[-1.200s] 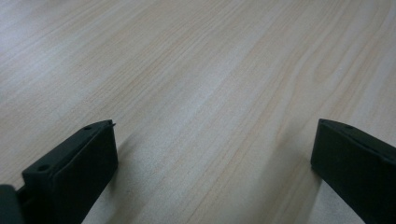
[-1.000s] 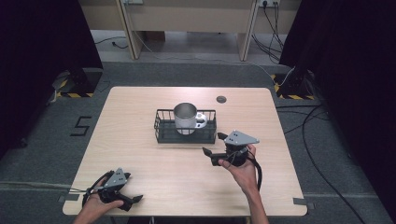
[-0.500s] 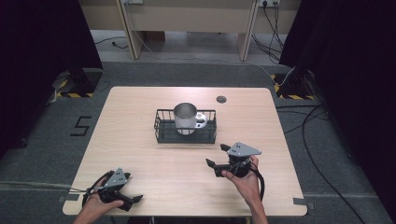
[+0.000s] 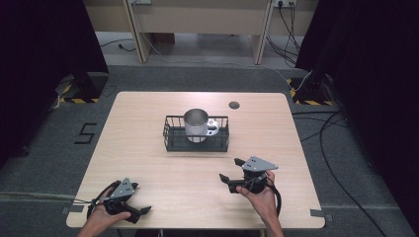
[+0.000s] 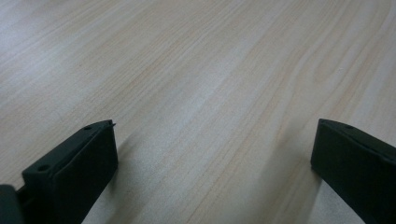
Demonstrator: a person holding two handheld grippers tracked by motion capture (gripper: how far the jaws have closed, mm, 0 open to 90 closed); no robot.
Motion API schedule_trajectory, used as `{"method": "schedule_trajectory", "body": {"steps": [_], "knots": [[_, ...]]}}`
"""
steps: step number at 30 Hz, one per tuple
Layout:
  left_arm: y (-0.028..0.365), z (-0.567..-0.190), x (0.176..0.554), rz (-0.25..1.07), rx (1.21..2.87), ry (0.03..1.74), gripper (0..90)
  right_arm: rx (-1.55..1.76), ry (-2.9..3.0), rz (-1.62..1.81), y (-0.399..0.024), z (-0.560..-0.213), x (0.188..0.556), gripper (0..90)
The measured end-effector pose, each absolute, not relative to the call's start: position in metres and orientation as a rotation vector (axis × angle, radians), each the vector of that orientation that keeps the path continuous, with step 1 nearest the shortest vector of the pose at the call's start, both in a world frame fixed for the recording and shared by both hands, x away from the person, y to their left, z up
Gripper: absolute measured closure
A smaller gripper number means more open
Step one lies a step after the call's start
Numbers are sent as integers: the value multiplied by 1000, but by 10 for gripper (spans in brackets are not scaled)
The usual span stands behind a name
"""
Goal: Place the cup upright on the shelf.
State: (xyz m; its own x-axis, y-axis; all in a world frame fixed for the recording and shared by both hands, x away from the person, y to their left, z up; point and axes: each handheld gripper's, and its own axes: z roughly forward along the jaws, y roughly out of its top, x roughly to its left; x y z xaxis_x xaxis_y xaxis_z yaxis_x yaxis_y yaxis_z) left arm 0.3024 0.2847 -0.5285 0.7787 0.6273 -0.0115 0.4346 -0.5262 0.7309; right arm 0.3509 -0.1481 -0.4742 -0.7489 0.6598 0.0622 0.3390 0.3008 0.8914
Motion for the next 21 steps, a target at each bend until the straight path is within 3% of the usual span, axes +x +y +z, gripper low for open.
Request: {"method": "schedule_trajectory", "body": {"steps": [21], "knots": [[285,-529,302,327,2209,785,0,942,2318,1350,-153,-491,337,158]]}}
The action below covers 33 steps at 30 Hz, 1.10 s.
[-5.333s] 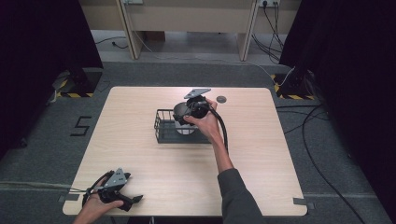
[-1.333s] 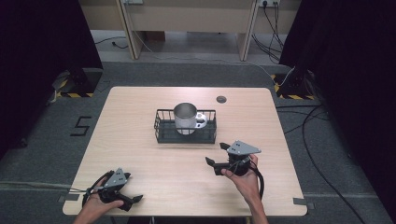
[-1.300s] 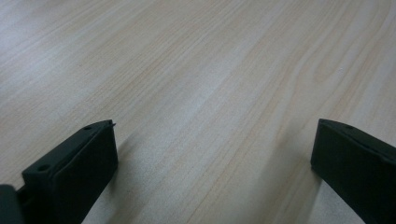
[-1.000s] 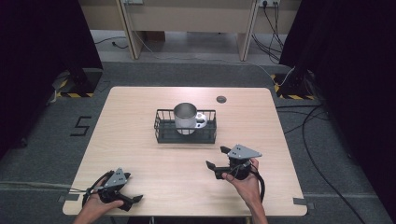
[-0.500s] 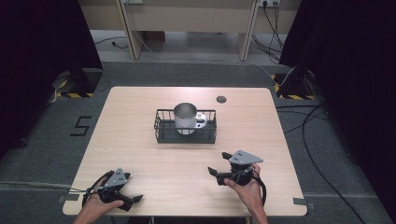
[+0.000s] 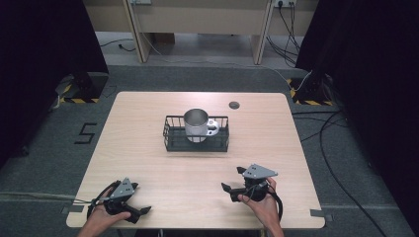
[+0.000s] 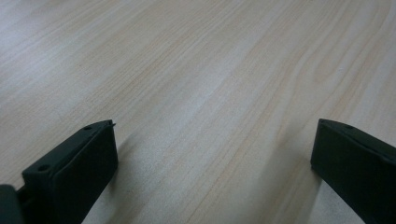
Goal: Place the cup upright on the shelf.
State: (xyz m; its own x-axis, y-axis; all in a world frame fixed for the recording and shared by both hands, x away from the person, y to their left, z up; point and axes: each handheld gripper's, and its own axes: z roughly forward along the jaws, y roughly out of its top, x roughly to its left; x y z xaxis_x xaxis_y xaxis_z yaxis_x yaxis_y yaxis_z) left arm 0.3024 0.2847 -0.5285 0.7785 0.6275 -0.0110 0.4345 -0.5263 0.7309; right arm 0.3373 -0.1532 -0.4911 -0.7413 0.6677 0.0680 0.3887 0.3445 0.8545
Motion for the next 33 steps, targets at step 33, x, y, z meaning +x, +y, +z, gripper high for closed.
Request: {"method": "schedule_trajectory", "body": {"steps": [33], "knots": [[285,-529,302,326,2209,785,0,983,2417,1187,-160,-514,311,157]]}}
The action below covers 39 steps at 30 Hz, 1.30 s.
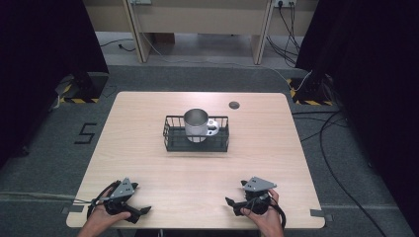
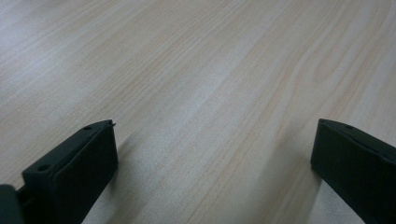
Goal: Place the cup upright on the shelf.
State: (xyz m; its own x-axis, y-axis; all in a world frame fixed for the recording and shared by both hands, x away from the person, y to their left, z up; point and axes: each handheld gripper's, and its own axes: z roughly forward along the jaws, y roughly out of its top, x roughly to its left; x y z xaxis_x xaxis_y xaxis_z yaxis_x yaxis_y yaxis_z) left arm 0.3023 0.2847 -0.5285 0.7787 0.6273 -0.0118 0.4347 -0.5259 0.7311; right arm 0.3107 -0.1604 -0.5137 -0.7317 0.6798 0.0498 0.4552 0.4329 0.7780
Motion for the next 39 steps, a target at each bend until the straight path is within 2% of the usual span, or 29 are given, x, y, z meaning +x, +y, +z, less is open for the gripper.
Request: {"method": "schedule_trajectory", "body": {"steps": [14,24,39], "knots": [[285,-529,302,326,2209,785,0,985,2455,1057,-157,-522,304,147],[285,-529,302,327,2209,785,0,977,2467,1040,-154,-523,304,94],[285,-529,302,326,2208,786,0,976,2468,1039,-154,-523,304,92]]}}
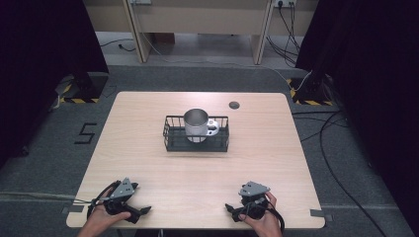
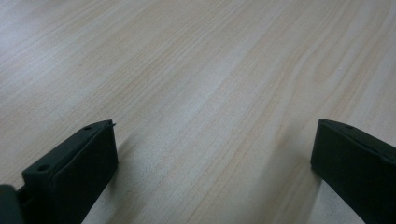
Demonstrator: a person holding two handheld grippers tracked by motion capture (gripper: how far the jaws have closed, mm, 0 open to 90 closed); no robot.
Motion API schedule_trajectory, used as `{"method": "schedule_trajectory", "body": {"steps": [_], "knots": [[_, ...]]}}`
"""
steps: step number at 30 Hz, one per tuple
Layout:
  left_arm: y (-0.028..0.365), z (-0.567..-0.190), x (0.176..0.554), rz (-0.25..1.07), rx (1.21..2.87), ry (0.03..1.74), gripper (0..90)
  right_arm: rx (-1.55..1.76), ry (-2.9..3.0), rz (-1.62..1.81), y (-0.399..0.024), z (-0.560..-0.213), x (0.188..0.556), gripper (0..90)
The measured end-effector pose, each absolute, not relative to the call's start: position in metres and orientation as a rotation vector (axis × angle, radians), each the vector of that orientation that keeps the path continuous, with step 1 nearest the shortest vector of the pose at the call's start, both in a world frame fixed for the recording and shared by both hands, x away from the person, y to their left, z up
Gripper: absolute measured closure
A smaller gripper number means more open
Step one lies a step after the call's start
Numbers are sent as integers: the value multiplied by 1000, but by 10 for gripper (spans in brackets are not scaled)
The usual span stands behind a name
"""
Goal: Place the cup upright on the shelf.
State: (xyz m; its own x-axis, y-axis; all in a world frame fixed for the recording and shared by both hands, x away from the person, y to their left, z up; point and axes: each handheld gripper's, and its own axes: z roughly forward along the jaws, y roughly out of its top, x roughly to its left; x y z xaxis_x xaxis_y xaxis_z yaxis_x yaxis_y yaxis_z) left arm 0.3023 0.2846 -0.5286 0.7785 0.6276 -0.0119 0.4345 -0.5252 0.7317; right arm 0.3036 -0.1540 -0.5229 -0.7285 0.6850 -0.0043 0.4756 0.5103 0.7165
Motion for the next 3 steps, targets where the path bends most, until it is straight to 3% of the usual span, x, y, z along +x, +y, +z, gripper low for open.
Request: {"method": "schedule_trajectory", "body": {"steps": [3], "knots": [[285,-529,302,327,2209,785,0,976,2468,1039,-154,-523,304,91]]}}
